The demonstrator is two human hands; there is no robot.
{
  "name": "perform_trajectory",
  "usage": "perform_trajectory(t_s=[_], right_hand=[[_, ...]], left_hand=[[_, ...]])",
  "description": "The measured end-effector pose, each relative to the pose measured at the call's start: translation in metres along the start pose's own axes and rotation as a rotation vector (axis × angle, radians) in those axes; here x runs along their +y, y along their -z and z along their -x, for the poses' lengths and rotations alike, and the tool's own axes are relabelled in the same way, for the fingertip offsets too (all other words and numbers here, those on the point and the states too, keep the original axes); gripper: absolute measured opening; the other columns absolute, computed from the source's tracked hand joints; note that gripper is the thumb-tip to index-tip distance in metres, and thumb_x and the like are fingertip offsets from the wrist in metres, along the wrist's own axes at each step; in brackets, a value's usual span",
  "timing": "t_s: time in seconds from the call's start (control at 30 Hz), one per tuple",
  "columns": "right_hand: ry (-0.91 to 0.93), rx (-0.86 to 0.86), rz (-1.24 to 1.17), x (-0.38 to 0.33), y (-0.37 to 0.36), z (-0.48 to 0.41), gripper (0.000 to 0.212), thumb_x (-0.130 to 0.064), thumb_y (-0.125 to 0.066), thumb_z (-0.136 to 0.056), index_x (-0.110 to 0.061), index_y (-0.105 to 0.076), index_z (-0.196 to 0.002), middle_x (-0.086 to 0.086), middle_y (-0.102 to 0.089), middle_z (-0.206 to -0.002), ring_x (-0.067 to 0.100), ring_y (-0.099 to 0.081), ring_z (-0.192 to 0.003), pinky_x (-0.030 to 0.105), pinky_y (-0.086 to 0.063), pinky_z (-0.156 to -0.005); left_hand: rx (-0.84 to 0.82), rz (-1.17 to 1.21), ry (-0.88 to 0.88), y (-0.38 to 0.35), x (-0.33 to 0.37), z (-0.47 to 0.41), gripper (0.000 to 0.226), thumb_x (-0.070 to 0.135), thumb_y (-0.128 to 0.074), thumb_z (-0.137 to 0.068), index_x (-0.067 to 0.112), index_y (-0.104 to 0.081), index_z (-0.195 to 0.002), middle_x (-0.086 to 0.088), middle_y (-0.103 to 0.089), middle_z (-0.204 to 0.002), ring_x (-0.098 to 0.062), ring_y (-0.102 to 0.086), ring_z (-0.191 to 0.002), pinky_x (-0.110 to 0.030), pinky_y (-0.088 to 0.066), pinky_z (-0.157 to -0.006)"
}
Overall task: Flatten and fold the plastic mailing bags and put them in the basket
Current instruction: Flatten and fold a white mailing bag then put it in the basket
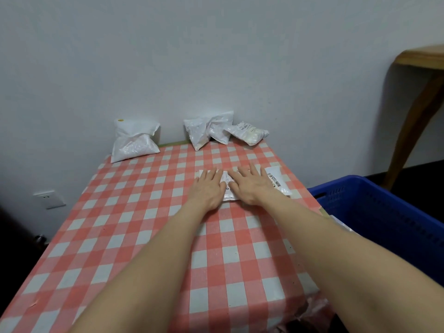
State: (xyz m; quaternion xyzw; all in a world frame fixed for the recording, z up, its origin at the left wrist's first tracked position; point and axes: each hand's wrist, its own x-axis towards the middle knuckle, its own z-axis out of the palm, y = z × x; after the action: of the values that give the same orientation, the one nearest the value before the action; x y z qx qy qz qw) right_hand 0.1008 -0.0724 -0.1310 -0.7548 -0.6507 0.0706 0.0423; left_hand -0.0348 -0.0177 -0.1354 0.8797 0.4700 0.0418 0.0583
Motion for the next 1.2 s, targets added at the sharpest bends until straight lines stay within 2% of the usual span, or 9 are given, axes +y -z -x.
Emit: perform_trajectory(t_s=[0.23,0.57,0.83,0.97,1.03,1.1,1.13,1.2], right_hand=[[-0.015,-0.029,0.001,0.002,-0.013,-0.003,0.055,-0.047,-0.013,-0.102,-0.033,-0.005,-0.154,0.000,-0.001,-0.163,0.028,0.009,-0.149,0.050,0.006,-0.119],[-0.029,-0.056,-0.005,0.003,-0.017,-0.004,0.055,-0.048,-0.012,-0.101,-0.035,-0.005,-0.154,0.000,0.002,-0.163,0.027,0.009,-0.149,0.050,0.008,-0.119],[-0.037,-0.084,-0.018,0.003,-0.014,-0.005,0.054,-0.047,-0.012,-0.101,-0.036,-0.006,-0.154,0.000,0.003,-0.163,0.027,0.008,-0.149,0.050,0.008,-0.119],[-0.019,-0.090,-0.064,0.004,-0.010,-0.003,0.055,-0.049,-0.018,-0.100,-0.034,-0.014,-0.153,0.001,-0.004,-0.163,0.027,0.003,-0.149,0.050,0.005,-0.119],[0.014,-0.102,-0.144,0.007,0.003,-0.002,0.055,-0.048,-0.027,-0.099,-0.029,-0.027,-0.150,0.004,-0.015,-0.161,0.026,-0.009,-0.148,0.048,-0.003,-0.119],[-0.005,-0.027,-0.263,0.017,0.016,-0.001,0.053,-0.041,-0.034,-0.099,-0.022,-0.033,-0.149,0.003,-0.023,-0.158,0.023,-0.021,-0.145,0.042,-0.016,-0.117],[-0.045,0.056,-0.283,0.022,0.021,-0.001,0.053,-0.037,-0.036,-0.100,-0.021,-0.031,-0.150,0.003,-0.022,-0.159,0.023,-0.021,-0.145,0.040,-0.019,-0.117],[-0.152,0.189,-0.204,0.034,0.023,-0.001,0.053,-0.034,-0.032,-0.101,-0.020,-0.023,-0.152,0.001,-0.015,-0.161,0.024,-0.010,-0.148,0.040,-0.014,-0.119]], left_hand=[[-0.013,0.006,0.005,-0.009,-0.002,-0.003,0.054,0.035,-0.019,-0.103,0.018,-0.007,-0.153,-0.003,-0.003,-0.161,-0.023,-0.002,-0.148,-0.043,-0.008,-0.120],[0.003,0.001,0.006,-0.014,-0.002,-0.004,0.054,0.035,-0.022,-0.102,0.015,-0.016,-0.152,-0.005,-0.013,-0.160,-0.022,-0.010,-0.147,-0.041,-0.012,-0.119],[-0.127,-0.006,0.026,0.000,0.004,-0.005,0.056,0.037,-0.021,-0.102,0.014,-0.014,-0.152,-0.005,-0.007,-0.160,-0.021,-0.006,-0.148,-0.041,-0.010,-0.120],[-0.159,-0.041,0.039,0.004,0.005,-0.004,0.056,0.037,-0.020,-0.102,0.015,-0.014,-0.152,-0.005,-0.008,-0.160,-0.022,-0.007,-0.148,-0.042,-0.012,-0.120],[-0.171,-0.104,0.054,0.010,0.008,-0.009,0.053,0.036,-0.020,-0.101,0.016,-0.023,-0.150,-0.005,-0.017,-0.158,-0.022,-0.017,-0.145,-0.045,-0.016,-0.118],[-0.160,-0.180,0.057,0.015,0.015,-0.014,0.049,0.033,-0.021,-0.100,0.015,-0.035,-0.144,-0.006,-0.032,-0.152,-0.023,-0.029,-0.140,-0.048,-0.020,-0.115],[-0.126,-0.193,0.047,0.017,0.017,-0.016,0.047,0.031,-0.021,-0.101,0.015,-0.037,-0.142,-0.006,-0.035,-0.150,-0.023,-0.030,-0.138,-0.049,-0.021,-0.115],[-0.023,-0.157,0.020,0.015,0.023,-0.018,0.047,0.031,-0.022,-0.101,0.017,-0.031,-0.145,-0.004,-0.030,-0.152,-0.023,-0.024,-0.142,-0.046,-0.017,-0.117]])
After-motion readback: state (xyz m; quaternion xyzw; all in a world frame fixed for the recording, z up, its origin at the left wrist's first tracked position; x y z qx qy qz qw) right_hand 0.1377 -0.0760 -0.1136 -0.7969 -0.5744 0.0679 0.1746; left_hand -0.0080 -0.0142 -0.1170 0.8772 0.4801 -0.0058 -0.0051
